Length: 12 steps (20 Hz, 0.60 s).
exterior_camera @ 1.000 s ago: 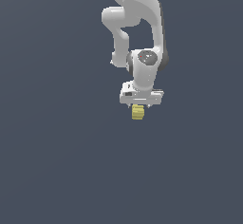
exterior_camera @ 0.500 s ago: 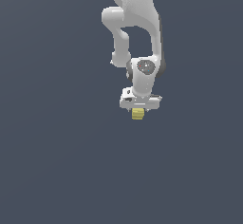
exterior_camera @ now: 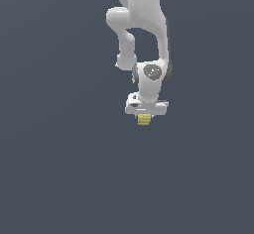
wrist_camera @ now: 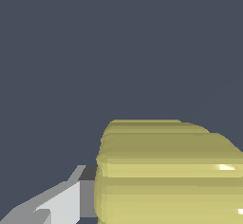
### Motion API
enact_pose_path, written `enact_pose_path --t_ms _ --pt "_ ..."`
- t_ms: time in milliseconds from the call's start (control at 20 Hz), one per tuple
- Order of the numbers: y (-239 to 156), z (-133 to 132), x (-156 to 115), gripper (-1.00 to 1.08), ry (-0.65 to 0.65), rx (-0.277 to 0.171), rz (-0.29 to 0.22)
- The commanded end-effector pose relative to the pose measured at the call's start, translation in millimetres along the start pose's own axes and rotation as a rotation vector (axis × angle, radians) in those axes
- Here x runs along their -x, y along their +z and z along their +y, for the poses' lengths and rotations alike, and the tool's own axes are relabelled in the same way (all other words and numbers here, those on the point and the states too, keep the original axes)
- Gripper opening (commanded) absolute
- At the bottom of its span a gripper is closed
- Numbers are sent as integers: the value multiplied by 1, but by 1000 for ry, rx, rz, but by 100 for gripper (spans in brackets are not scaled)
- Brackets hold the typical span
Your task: Pick up the object and move it to a goal position.
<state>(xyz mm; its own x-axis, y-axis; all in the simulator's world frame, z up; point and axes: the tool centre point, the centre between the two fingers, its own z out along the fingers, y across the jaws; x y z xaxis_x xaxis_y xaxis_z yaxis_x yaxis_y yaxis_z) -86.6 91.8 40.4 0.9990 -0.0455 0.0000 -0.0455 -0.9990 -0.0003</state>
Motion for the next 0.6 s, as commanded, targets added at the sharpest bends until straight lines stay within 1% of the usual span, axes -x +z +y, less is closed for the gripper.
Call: enact_pose_path --t_ms 0,300,450,550 --pt "1 0 0 -100 1 0 0" --pt "-1 0 -2 -100 -2 -2 4" --pt "-4 -2 -10 -100 -11 -10 26" --pt "-8 -5 -19 -100 -22 -19 50"
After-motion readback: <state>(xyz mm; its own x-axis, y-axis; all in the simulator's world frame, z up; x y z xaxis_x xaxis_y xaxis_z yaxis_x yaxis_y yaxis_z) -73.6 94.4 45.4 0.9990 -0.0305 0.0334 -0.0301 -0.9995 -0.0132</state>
